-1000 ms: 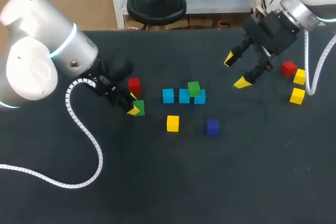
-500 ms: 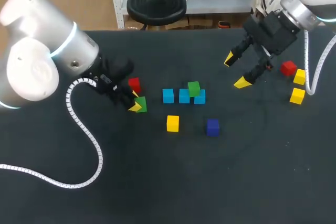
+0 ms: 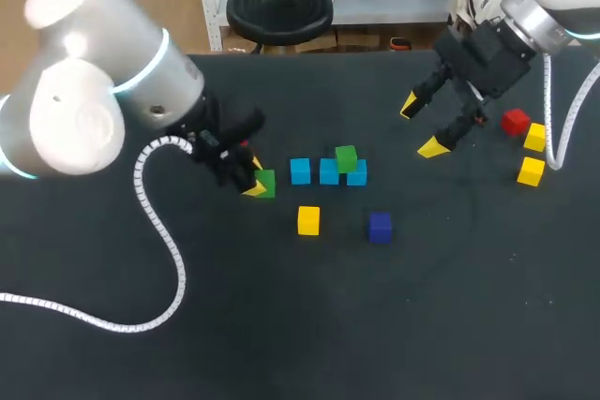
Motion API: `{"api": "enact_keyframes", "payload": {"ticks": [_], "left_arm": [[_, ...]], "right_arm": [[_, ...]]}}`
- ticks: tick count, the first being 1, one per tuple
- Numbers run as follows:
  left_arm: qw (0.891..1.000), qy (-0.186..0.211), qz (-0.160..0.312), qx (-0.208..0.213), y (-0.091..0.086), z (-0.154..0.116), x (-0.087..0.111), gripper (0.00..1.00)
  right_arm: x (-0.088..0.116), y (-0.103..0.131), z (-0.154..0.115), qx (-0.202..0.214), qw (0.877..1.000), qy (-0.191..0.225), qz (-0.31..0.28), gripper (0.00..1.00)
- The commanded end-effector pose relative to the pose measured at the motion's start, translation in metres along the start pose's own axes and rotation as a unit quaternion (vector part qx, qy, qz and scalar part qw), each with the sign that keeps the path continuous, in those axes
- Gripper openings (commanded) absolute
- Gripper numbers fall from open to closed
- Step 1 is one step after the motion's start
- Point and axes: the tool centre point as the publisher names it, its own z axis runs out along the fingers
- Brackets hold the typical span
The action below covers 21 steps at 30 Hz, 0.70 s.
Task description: Place the blue cubes, place green cubes on the blue cubes, place the yellow cubes on the green cubes, then place the red cubes on the yellow cubes, and place purple cube on the red cubes.
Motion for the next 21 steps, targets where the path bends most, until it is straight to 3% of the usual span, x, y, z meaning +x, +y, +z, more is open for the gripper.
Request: {"api": "enact_keyframes", "payload": {"ticks": [1,21], "left_arm": [[1.0,0.016,0.004,0.003,0.007,-0.001,-0.011,0.0],[0.999,-0.005,0.038,-0.001,0.01,-0.008,-0.051,0.0]], "right_arm": [[0.0,0.0,0.0,0.001,1.0,-0.001,0.0,1.0],[0.0,0.0,0.0,0.001,1.0,-0.001,0.0,1.0]]}}
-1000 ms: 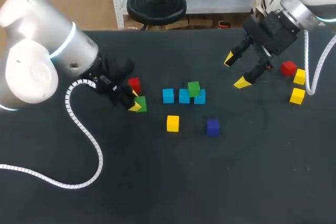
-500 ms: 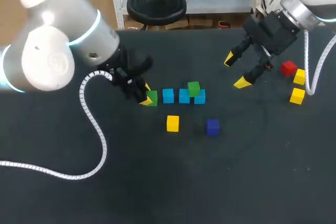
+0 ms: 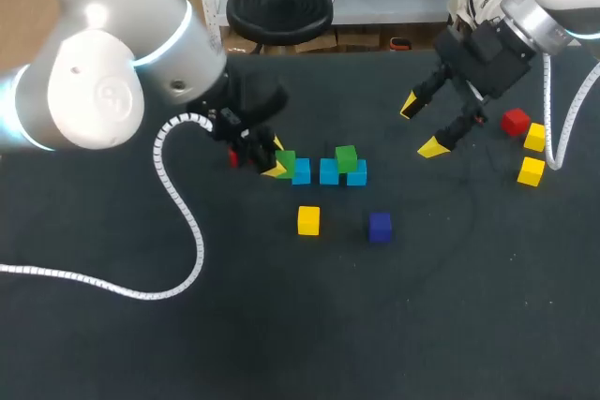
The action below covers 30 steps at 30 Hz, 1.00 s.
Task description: Place the blue cubes, place green cubes on the blue cubes, place the yellow cubes on the green cubes, then place the red cubes on the yellow cubes, and place purple cube on the red cubes.
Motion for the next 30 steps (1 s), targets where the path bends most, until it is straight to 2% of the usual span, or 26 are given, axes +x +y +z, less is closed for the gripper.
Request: {"api": "enact_keyframes", "payload": {"ticks": [1,30], "left_arm": [[1.0,0.002,0.004,0.003,0.0046,0.0038,-0.0081,0.0],[1.0,0.006,0.011,0.001,0.0064,0.0047,-0.0123,0.0]], "right_arm": [[0.0002,0.0004,-0.0001,0.001,1.0,-0.001,0.0,1.0],[0.0002,0.0004,-0.0001,0.001,1.0,-0.001,0.0,1.0]]}}
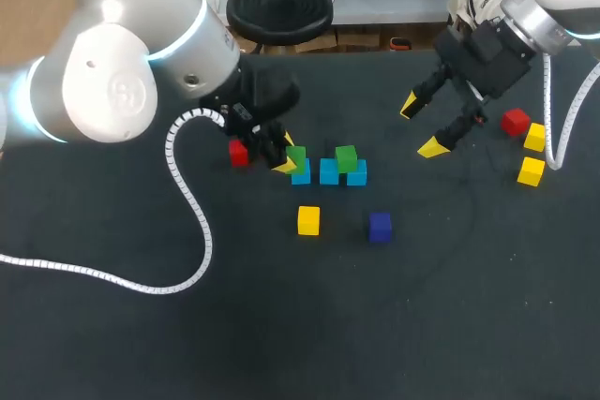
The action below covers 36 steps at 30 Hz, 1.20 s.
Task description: Place the blue cubes, place green cubes on the blue cubes, place the yellow cubes on the green cubes, then place the red cubes on the yellow cubes, and place purple cube on the red cubes.
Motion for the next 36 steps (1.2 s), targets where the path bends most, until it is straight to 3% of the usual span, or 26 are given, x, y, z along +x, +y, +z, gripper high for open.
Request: {"api": "enact_keyframes", "payload": {"ticks": [1,4,10,16,24,36], "left_arm": [[1.0,0.003,-0.001,0.001,0.001,0.0,-0.001,0.0],[1.0,0.003,-0.001,0.001,0.001,0.0,-0.001,0.0],[0.999,-0.04,-0.023,0.001,-0.009,-0.007,-0.018,0.0],[0.999,-0.028,-0.037,-0.015,-0.015,-0.008,-0.021,0.0],[0.996,-0.023,-0.086,-0.001,-0.016,-0.001,-0.022,0.0],[0.994,-0.026,-0.102,0.008,-0.003,0.014,-0.032,0.0]], "right_arm": [[0.0,0.0,0.0,0.001,1.0,-0.001,0.0,1.0],[0.0,0.0,0.0,0.001,1.0,-0.001,0.0,1.0],[0.0,0.0,0.0,0.001,1.0,-0.001,0.0,1.0],[0.0,0.0,0.0,0.001,1.0,-0.001,0.0,1.0],[0.0,0.0,0.0,0.001,1.0,-0.001,0.0,1.0],[0.0,0.0,0.0,0.001,1.0,-0.001,0.0,1.0]]}}
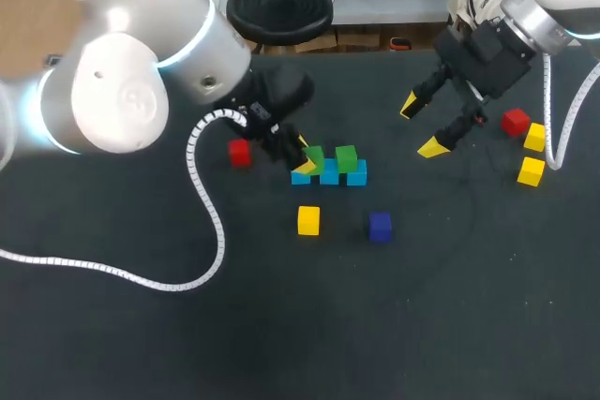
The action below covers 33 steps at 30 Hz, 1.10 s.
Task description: Place the blue cubes, place green cubes on the blue cubes, place the yellow cubes on the green cubes, then place the red cubes on the yellow cubes, and place purple cube on the red cubes.
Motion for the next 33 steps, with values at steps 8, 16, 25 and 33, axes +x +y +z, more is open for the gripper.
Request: {"api": "enact_keyframes", "payload": {"ticks": [8,16,25,33], "left_arm": [[1.0,-0.01,-0.002,0.009,0.005,0.019,-0.004,0.0],[1.0,-0.013,-0.007,0.012,0.003,0.022,0.0,0.0],[1.0,-0.012,-0.004,0.009,0.008,0.023,0.001,0.0],[1.0,0.004,0.004,0.01,0.013,0.029,0.003,0.0]], "right_arm": [[0.0,0.0,0.0,0.001,1.0,-0.001,0.0,1.0],[0.0,0.0,0.0,0.001,1.0,-0.001,0.0,1.0],[0.0,0.0,0.0,0.001,1.0,-0.001,0.0,1.0],[0.0,0.0,0.0,0.001,1.0,-0.001,0.0,1.0]]}}
